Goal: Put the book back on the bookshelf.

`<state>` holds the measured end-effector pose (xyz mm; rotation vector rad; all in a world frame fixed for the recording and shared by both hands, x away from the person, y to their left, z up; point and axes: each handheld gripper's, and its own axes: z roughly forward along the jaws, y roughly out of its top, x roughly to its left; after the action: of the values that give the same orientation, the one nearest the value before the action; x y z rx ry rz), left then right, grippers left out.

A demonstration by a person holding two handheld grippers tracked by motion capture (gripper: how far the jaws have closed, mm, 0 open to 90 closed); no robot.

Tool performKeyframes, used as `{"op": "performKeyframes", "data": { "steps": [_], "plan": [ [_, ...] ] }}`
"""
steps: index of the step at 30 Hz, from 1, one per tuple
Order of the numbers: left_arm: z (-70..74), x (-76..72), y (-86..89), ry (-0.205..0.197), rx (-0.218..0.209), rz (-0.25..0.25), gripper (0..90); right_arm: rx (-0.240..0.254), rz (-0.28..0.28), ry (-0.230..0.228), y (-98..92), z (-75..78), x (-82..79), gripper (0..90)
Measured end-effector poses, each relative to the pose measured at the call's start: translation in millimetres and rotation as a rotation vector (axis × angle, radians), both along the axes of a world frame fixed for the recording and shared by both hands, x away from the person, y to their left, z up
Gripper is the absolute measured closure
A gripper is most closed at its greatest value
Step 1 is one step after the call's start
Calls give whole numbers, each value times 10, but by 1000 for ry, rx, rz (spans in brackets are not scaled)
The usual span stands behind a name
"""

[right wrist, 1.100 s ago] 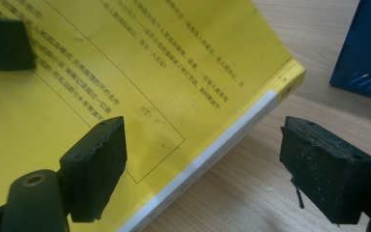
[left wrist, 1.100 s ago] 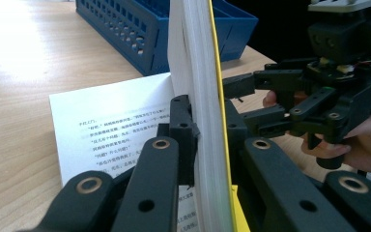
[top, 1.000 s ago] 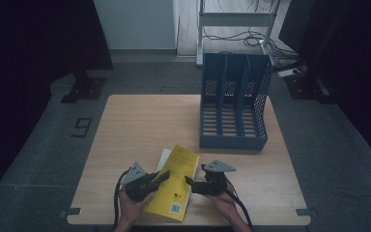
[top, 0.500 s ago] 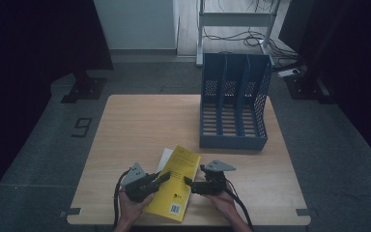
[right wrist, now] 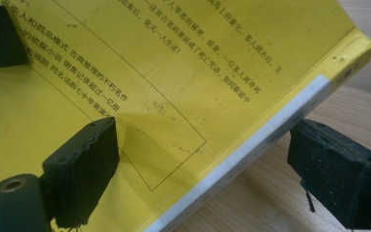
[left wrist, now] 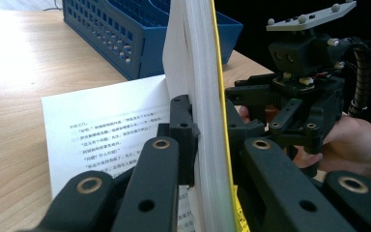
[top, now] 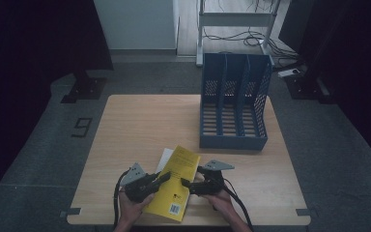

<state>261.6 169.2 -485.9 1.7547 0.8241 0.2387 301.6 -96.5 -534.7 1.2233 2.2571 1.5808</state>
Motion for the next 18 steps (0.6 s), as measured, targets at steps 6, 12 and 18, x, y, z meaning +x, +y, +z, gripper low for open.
{"op": "performKeyframes", "data": {
  "steps": [6,12,18],
  "plan": [
    [0,11,15,13,-22,-13,814,-8,1,-10,-2,15,-15,97],
    [-12,27,47,16,-41,-20,815,-49,-6,-49,-24,90,-62,128],
    [-14,43,83,15,-52,-21,816,-78,-22,-117,-56,178,-116,178]
  ]
}}
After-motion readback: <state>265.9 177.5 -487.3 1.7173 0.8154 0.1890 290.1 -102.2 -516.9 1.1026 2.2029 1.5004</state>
